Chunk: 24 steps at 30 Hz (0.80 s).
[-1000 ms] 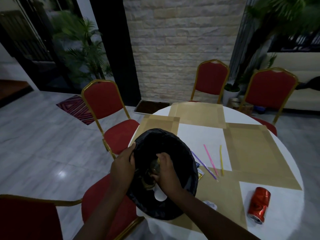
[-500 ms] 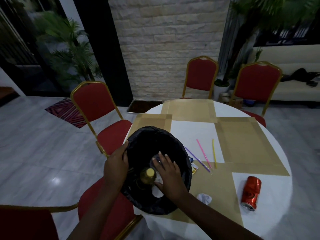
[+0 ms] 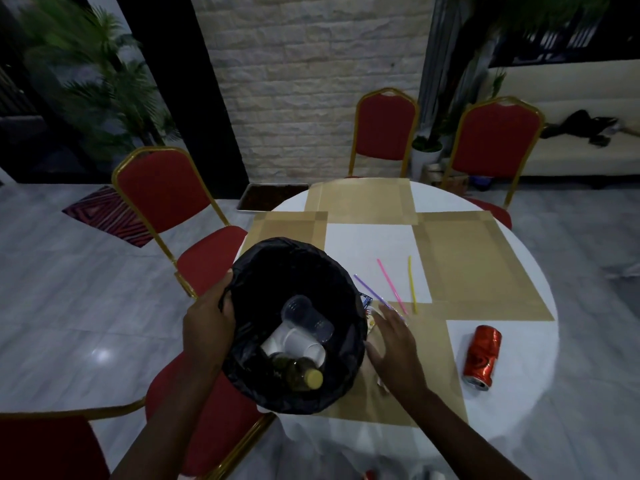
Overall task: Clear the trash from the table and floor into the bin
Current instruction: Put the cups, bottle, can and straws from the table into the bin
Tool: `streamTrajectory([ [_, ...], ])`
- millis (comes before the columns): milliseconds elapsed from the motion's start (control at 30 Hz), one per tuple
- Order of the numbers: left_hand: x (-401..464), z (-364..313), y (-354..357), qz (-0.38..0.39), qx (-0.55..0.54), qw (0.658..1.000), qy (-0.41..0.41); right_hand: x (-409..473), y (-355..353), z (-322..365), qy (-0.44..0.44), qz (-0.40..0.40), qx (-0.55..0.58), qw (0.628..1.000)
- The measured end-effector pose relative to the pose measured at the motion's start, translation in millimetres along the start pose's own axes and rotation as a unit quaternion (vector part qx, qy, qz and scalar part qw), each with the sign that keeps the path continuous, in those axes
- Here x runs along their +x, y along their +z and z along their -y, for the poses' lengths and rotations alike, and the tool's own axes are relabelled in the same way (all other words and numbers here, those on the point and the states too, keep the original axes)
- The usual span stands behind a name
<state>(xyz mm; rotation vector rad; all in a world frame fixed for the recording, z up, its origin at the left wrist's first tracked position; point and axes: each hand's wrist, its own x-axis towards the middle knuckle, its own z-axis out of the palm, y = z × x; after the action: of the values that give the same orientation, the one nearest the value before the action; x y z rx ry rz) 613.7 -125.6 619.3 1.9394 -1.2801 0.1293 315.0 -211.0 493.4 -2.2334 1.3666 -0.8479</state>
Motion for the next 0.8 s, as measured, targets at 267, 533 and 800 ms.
streamTrajectory([
  [267, 3, -5, 2, 0.014, 0.019, 1.0, -0.006, -46, 21, -70, 0.088, 0.123, -0.094, 0.984],
  [533, 2, -7, 2, 0.02, 0.03, 0.999, -0.001, -62, 54, -98, 0.063, 0.242, -0.138, 0.958],
  [800, 5, -9, 4, 0.022, 0.032, 0.999, -0.003, -67, 45, -82, 0.079, 0.178, -0.05, 0.98],
])
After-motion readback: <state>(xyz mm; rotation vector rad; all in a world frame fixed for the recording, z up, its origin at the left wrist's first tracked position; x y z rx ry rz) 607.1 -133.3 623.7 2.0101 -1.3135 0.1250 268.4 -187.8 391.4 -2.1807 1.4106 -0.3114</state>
